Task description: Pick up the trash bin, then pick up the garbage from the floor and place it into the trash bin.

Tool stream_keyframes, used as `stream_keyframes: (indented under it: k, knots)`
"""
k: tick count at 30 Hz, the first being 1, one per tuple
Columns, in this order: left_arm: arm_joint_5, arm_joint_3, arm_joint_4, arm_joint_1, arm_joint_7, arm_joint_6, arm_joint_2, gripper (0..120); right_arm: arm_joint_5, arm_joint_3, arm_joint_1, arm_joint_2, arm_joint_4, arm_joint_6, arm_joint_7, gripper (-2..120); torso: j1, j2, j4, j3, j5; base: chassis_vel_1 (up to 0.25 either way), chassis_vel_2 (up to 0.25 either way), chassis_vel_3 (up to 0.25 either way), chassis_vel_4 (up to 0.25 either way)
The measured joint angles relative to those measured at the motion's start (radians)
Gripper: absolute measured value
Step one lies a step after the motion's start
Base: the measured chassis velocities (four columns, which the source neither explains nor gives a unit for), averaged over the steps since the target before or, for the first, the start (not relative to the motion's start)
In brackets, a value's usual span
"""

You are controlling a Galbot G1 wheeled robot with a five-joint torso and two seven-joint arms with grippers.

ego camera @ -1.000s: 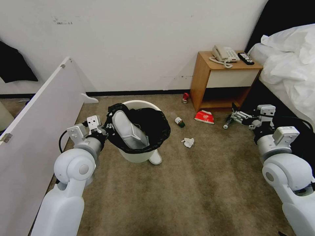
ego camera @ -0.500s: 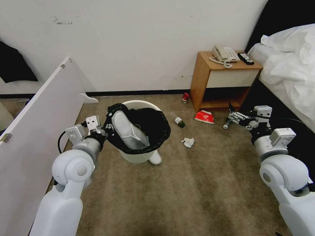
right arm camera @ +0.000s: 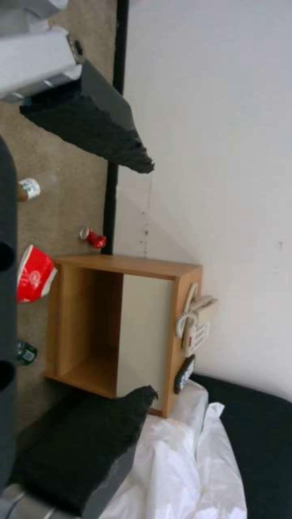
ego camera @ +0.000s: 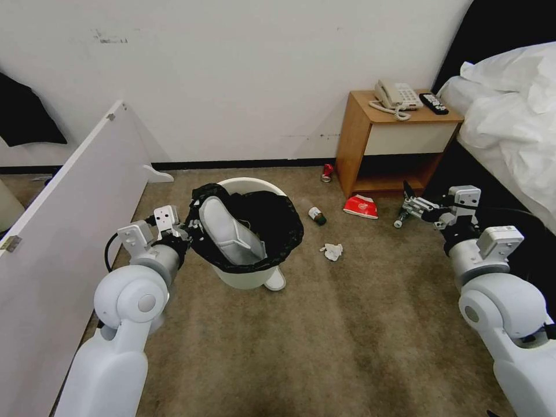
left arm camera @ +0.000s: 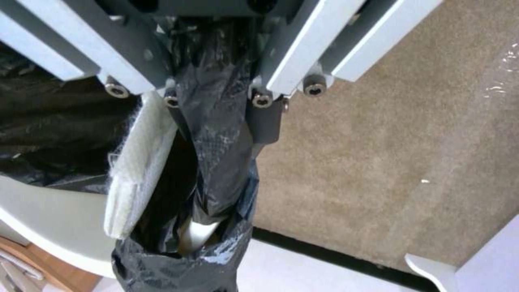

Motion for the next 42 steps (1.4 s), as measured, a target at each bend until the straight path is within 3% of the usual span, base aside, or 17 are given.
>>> stream_keyframes:
  k: [42]
  knots:
    - [-0.002,0.006,0.014,-0.015,-0.001,0.0,-0.004,4,0.001,-0.013,0.012,0.005,-0.012,0.019,-0.017,100,0.0,0.0,0.0,0.0,0.0,-0.011,0.015,0.012,-0.011]
